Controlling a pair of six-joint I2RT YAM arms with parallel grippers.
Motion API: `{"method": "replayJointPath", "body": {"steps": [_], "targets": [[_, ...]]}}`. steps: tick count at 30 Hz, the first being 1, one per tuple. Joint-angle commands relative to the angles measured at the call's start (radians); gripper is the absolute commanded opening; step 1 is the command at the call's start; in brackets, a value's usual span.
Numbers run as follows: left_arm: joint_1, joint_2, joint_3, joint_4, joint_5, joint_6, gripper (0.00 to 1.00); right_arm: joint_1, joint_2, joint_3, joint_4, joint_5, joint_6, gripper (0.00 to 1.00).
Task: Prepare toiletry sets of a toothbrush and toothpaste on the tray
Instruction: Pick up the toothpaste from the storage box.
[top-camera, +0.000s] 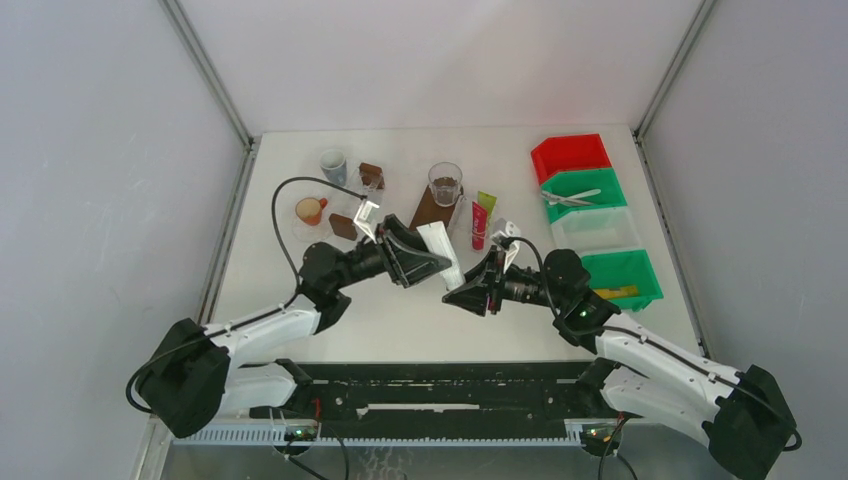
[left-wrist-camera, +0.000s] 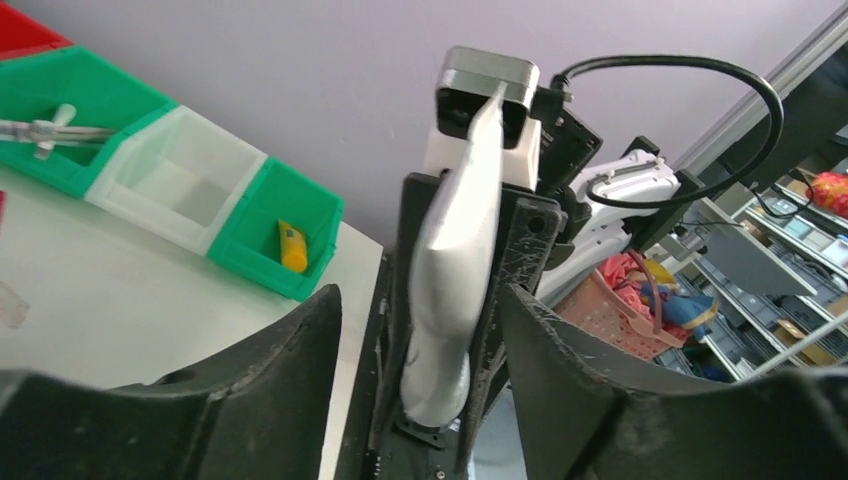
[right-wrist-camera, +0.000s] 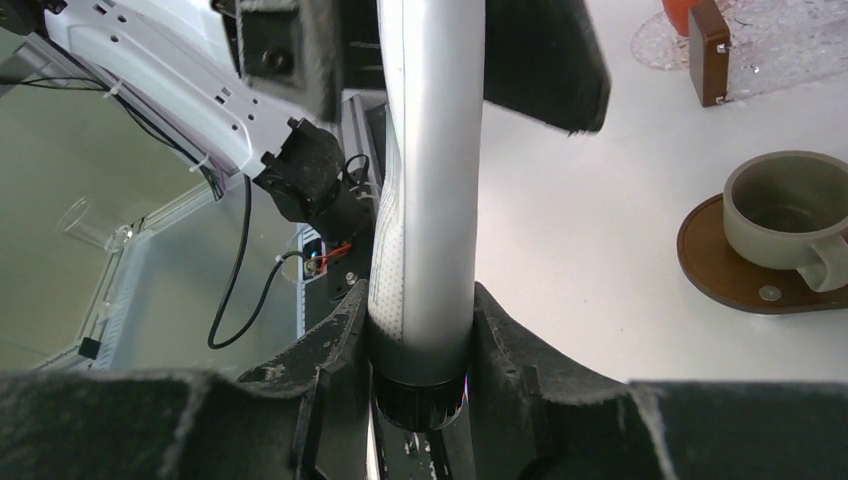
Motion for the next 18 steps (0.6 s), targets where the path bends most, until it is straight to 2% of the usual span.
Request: {"method": "replayJointPath", "body": {"steps": [1,9,14,18], "targets": [[0.052,-0.043,0.017,0.046,0.086,-0.038,0.65,0.006,-0.036,0.027,0.056,-0.03,-0.031,0.02],[0.099,-0.053,0.071,0.019,0.162,-0.046,0.62,0.007,-0.033,0.027,0.05,-0.055,-0.046,0.01],[0.099,-0.044,0.109,0.019,0.186,-0.053,0.54,0.006,-0.021,0.028,0.056,-0.073,-0.048,0.0],[0.099,-0.037,0.132,0.024,0.188,-0.06,0.53,0.005,-0.018,0.028,0.053,-0.085,-0.05,0.0]]}}
